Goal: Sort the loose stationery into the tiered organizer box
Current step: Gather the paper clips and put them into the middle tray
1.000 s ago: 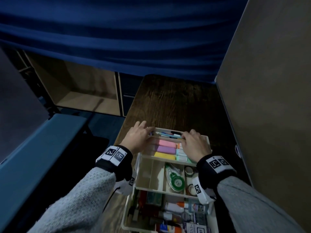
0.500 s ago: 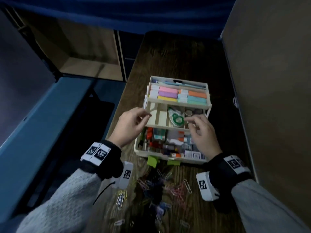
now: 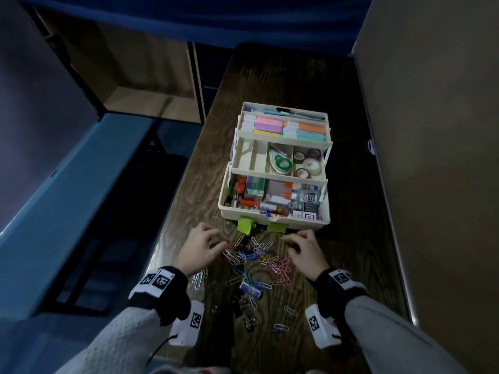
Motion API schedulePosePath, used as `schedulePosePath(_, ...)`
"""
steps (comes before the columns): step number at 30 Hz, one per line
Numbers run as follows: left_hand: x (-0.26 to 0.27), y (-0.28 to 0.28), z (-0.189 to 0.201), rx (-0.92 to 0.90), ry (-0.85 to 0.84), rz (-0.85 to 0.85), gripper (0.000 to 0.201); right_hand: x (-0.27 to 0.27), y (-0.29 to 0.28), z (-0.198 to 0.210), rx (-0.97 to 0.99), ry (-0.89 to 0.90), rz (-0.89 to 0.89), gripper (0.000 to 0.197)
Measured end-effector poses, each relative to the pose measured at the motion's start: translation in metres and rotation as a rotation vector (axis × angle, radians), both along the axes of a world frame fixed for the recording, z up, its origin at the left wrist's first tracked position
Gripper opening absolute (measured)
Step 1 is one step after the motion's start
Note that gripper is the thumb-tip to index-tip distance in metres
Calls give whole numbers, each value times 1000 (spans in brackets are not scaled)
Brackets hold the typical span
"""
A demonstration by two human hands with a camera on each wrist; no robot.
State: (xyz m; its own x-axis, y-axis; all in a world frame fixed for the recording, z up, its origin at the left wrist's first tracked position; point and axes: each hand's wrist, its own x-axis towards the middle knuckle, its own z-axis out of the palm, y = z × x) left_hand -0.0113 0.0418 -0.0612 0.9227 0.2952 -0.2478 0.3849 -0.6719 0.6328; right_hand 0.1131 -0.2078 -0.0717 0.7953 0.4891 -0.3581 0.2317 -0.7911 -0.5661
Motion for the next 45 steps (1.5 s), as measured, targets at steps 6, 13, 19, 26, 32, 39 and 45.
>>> schedulePosePath(6,45,-26,-7,65,264,-102,30,9,28,2,150,339,-143,34)
schedulePosePath(13,70,-37,-18,113,283,-83,39,16,34,-4,186,425,-246,45)
schedulePosePath(19,68,-30,-11,52,111,-52,26,20,35,-12,243,407,-281,45)
schedulePosePath(26,49,-16,0,-51,-61,134,20,5,22,-4,342,58,-300,14)
schedulePosePath(32,44,-32,7,-274,-57,111,27,1,25,20,429,100,-182,19)
schedulePosePath(39,51,-41,27,-731,22,25,9,17,36,47,330,334,131,24)
schedulePosePath(45,50,-50,30,-720,25,5,13,11,47,44,374,467,-20,19)
